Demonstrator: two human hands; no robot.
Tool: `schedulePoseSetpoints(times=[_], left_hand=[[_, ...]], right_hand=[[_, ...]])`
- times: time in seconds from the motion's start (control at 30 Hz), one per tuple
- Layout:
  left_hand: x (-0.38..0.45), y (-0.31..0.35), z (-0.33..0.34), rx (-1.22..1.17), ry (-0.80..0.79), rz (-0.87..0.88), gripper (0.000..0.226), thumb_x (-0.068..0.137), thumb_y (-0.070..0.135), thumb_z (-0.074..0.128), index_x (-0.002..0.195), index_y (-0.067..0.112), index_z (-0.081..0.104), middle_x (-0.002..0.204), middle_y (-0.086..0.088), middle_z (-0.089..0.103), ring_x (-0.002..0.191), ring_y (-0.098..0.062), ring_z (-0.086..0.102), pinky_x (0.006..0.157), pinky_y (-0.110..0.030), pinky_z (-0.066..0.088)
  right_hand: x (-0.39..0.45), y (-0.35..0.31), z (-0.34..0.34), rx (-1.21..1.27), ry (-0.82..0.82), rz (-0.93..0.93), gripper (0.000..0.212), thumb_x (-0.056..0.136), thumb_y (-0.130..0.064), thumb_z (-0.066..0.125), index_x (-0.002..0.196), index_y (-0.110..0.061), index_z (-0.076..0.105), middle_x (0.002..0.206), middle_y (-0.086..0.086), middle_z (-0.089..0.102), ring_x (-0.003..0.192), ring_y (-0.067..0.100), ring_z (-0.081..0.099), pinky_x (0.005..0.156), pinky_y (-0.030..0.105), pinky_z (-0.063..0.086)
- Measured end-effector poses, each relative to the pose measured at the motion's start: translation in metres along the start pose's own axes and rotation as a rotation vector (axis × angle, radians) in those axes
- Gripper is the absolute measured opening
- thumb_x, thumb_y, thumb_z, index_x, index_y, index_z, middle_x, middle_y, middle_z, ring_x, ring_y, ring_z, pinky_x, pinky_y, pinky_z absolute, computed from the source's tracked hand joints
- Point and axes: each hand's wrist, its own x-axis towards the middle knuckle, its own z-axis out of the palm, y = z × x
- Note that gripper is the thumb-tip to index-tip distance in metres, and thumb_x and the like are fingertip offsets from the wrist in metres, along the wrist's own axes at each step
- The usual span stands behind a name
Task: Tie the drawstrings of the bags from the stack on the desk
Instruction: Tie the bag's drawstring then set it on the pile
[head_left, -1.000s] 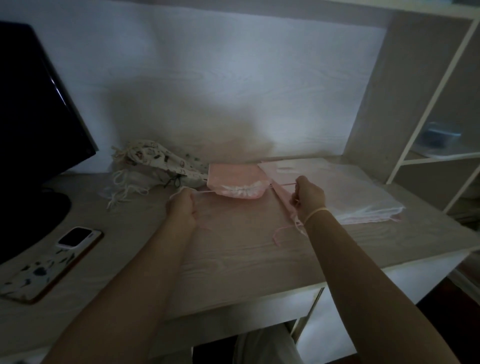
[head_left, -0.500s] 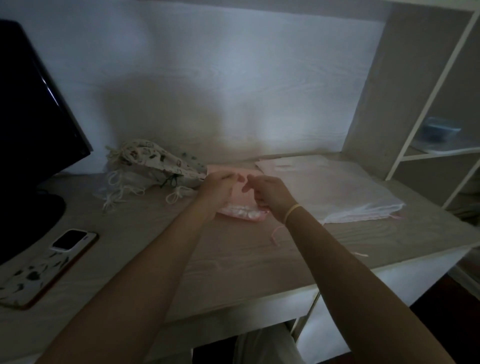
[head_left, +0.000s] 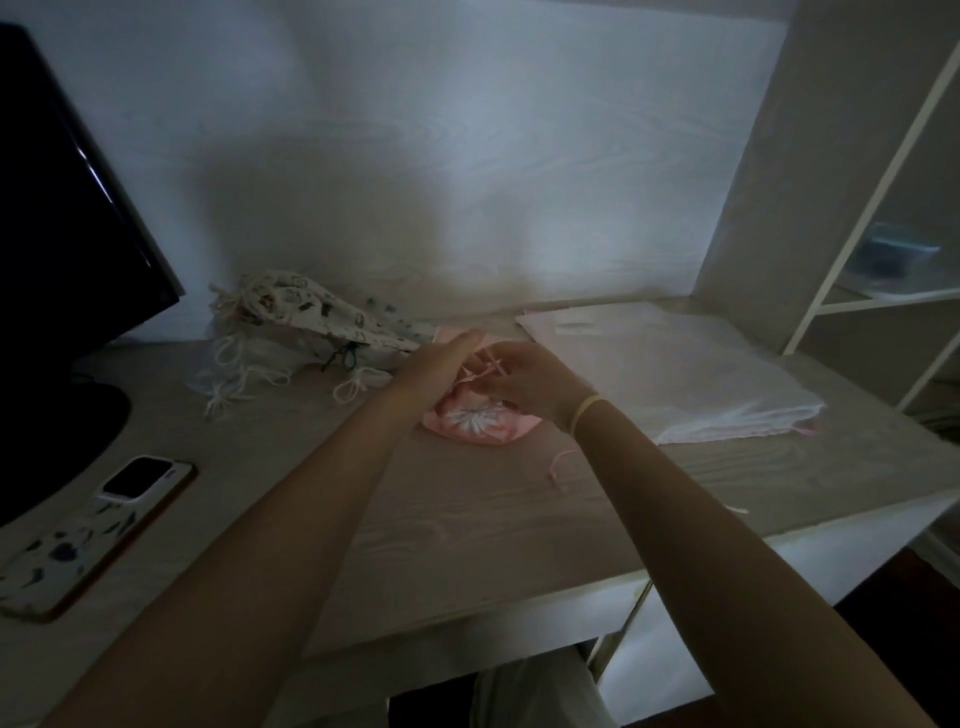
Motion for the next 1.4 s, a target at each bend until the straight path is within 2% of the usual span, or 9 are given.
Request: schedulePoseSetpoints(times=[0.23, 0.4, 0.7, 0.83, 0.97, 1.07, 1.13, 1.2, 1.4], left_hand=[[-0.006, 0.000, -0.002, -0.035, -0.161, -0.039, 0.048, 0.095, 0.057, 0.039, 0.099, 0.014, 0.062, 0.044, -0.002, 0.052, 0.037, -0.017, 0.040, 0.044, -0.021, 0.031], [-0.004, 0.000, -0.002, -0.068, -0.089, 0.000, 0.024, 0.096, 0.027, 0.048, 0.094, 0.004, 0.055, 0.049, -0.010, 0.054, 0.038, -0.021, 0.045, 0.042, -0.022, 0.038], [-0.008, -0.001, 0.003, 0.179, -0.230, 0.005, 0.013, 0.084, 0.008, 0.061, 0.079, 0.003, 0.073, 0.064, -0.008, 0.068, 0.057, -0.019, 0.062, 0.062, -0.029, 0.052], [-0.008, -0.003, 0.000, 0.269, -0.291, 0.096, 0.018, 0.092, 0.014, 0.060, 0.086, 0.009, 0.076, 0.067, -0.001, 0.068, 0.054, -0.007, 0.056, 0.055, -0.020, 0.044], [0.000, -0.006, 0.003, 0.147, -0.074, 0.105, 0.030, 0.096, 0.009, 0.049, 0.072, 0.014, 0.067, 0.053, -0.001, 0.055, 0.046, -0.013, 0.046, 0.047, -0.022, 0.035], [0.009, -0.008, 0.009, 0.206, 0.131, 0.080, 0.025, 0.092, 0.011, 0.049, 0.078, 0.011, 0.070, 0.052, -0.003, 0.055, 0.042, -0.014, 0.047, 0.050, -0.022, 0.036], [0.010, -0.009, 0.014, 0.257, 0.166, 0.095, 0.024, 0.090, 0.011, 0.051, 0.081, 0.011, 0.073, 0.053, -0.001, 0.058, 0.044, -0.013, 0.051, 0.052, -0.023, 0.040], [0.007, -0.006, 0.021, 0.317, 0.102, 0.132, 0.023, 0.089, 0.011, 0.052, 0.079, 0.014, 0.073, 0.055, 0.002, 0.060, 0.045, -0.010, 0.053, 0.052, -0.021, 0.041], [-0.008, 0.010, 0.029, 0.511, -0.191, 0.114, 0.026, 0.083, 0.012, 0.050, 0.059, 0.008, 0.060, 0.052, 0.001, 0.055, 0.050, -0.010, 0.048, 0.056, -0.024, 0.036]], right_hand=[[-0.005, 0.004, 0.002, 0.540, 0.134, 0.193, 0.027, 0.091, -0.029, 0.061, 0.069, -0.014, 0.066, 0.053, 0.002, 0.054, 0.042, 0.014, 0.040, 0.040, 0.020, 0.027], [0.008, 0.017, -0.003, 1.058, 0.270, 0.401, 0.029, 0.097, -0.033, 0.051, 0.078, -0.013, 0.059, 0.043, -0.005, 0.038, 0.032, 0.008, 0.026, 0.034, 0.015, 0.018], [0.017, 0.020, -0.007, 1.038, 0.480, 0.459, 0.019, 0.092, -0.021, 0.059, 0.096, -0.004, 0.069, 0.047, -0.001, 0.032, 0.031, 0.008, 0.021, 0.035, 0.015, 0.019], [0.016, 0.018, -0.006, 0.949, 0.502, 0.452, 0.015, 0.085, -0.017, 0.068, 0.072, -0.009, 0.065, 0.047, 0.002, 0.036, 0.030, 0.010, 0.023, 0.036, 0.015, 0.020], [0.019, 0.019, -0.011, 0.882, 0.555, 0.478, 0.015, 0.092, -0.013, 0.055, 0.078, -0.006, 0.056, 0.055, 0.009, 0.044, 0.034, 0.015, 0.038, 0.040, 0.023, 0.034], [0.018, 0.021, -0.018, 0.526, 0.590, 0.395, 0.023, 0.092, -0.010, 0.044, 0.086, -0.005, 0.065, 0.066, 0.010, 0.059, 0.054, 0.023, 0.060, 0.064, 0.038, 0.053], [0.011, 0.013, -0.027, 0.324, 0.643, 0.288, 0.027, 0.092, -0.010, 0.045, 0.086, -0.004, 0.072, 0.070, 0.010, 0.062, 0.060, 0.019, 0.057, 0.062, 0.022, 0.048], [0.004, -0.003, -0.037, 0.290, 0.698, 0.148, 0.028, 0.091, -0.010, 0.049, 0.079, -0.002, 0.073, 0.065, 0.011, 0.060, 0.054, 0.010, 0.049, 0.051, 0.013, 0.037], [0.014, -0.038, -0.048, 0.310, 0.555, 0.037, 0.038, 0.094, -0.020, 0.045, 0.064, -0.012, 0.067, 0.069, 0.005, 0.063, 0.068, 0.015, 0.055, 0.068, 0.028, 0.041]])
